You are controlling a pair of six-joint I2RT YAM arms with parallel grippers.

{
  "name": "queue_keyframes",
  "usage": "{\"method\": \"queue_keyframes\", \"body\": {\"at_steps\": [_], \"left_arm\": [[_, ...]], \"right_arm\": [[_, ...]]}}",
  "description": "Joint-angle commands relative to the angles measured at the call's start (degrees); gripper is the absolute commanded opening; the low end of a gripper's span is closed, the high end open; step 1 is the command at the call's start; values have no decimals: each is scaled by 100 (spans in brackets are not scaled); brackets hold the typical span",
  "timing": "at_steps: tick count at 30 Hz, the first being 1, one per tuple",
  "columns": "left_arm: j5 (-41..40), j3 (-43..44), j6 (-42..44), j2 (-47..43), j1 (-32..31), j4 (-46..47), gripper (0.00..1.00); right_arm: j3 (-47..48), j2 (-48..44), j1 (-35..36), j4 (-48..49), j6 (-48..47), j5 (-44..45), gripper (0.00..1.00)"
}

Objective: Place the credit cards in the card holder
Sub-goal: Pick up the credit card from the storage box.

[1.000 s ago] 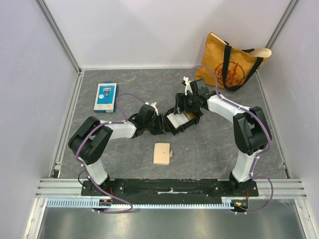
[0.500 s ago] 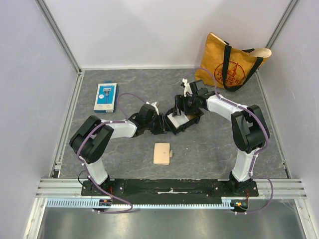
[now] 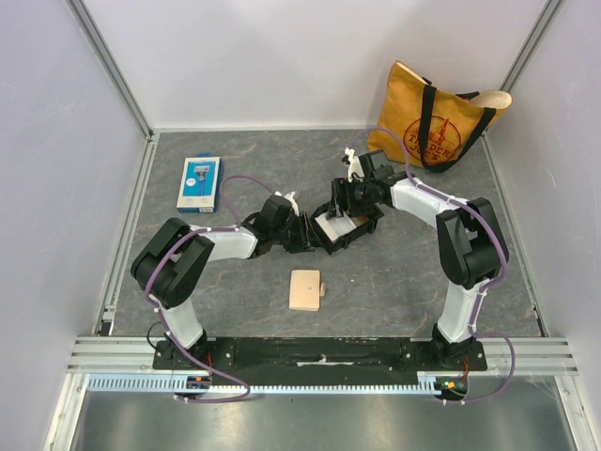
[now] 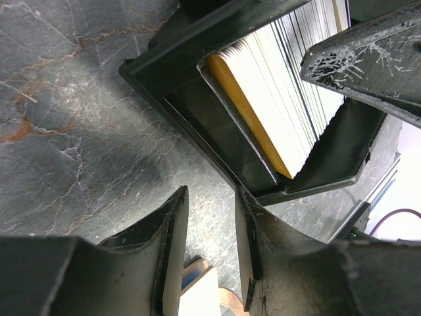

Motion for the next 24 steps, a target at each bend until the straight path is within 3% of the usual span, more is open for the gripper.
{"method": "queue_keyframes", "body": {"at_steps": [1,16,24], "left_arm": [[77,187,-113,2,52,266,40],[103,196,-96,-24,53,214,40],[129,187,-69,-51,53,205,40]], "right_arm": [[60,-302,-29,-36,-58,-106,80],[86,-337,-99,-98,-75,-167,70],[174,-250,-90,-106,-137,360,85]]}}
